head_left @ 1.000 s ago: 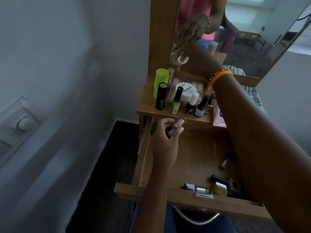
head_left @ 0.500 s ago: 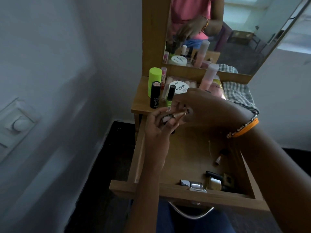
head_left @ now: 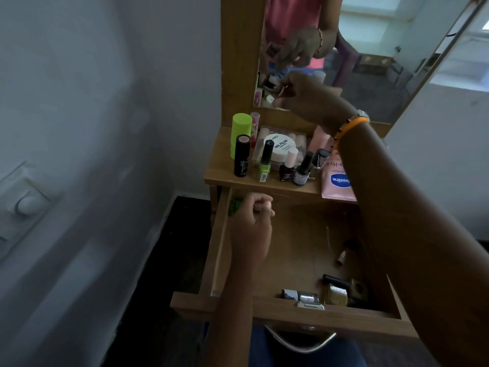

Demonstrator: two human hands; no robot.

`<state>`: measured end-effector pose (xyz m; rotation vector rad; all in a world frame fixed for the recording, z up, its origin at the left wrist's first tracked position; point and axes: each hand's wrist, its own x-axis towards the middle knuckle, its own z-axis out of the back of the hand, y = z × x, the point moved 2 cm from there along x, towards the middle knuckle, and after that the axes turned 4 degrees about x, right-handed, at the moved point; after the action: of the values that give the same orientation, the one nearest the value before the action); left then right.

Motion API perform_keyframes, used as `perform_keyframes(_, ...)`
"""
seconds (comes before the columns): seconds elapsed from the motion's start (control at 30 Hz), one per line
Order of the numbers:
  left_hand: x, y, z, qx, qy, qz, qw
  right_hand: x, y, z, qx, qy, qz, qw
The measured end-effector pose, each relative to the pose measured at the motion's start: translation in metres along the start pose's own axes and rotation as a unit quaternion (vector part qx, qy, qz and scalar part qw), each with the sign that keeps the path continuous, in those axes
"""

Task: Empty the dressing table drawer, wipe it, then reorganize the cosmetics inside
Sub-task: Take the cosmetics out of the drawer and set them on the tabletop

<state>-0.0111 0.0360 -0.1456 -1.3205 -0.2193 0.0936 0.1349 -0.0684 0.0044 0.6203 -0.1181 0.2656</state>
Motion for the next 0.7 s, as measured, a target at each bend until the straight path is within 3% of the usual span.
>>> perform_keyframes(0.23,-0.001,0.000,-0.001,0.024,0.025,-0.009,0.999,0.022,-0.014,-0.026,-0.098,-0.028,-0.049,0.994)
perform_keyframes(0.43,-0.001,0.000,-0.003,0.021,0.038,-0.009,0.999,0.028,-0.026,-0.038,-0.127,0.002,-0.096,0.987)
perform_keyframes(0.7,-0.002,0.001,-0.004,0.043,0.056,-0.006,0.997,0.034,-0.027,-0.035,-0.179,-0.008,-0.077,0.981)
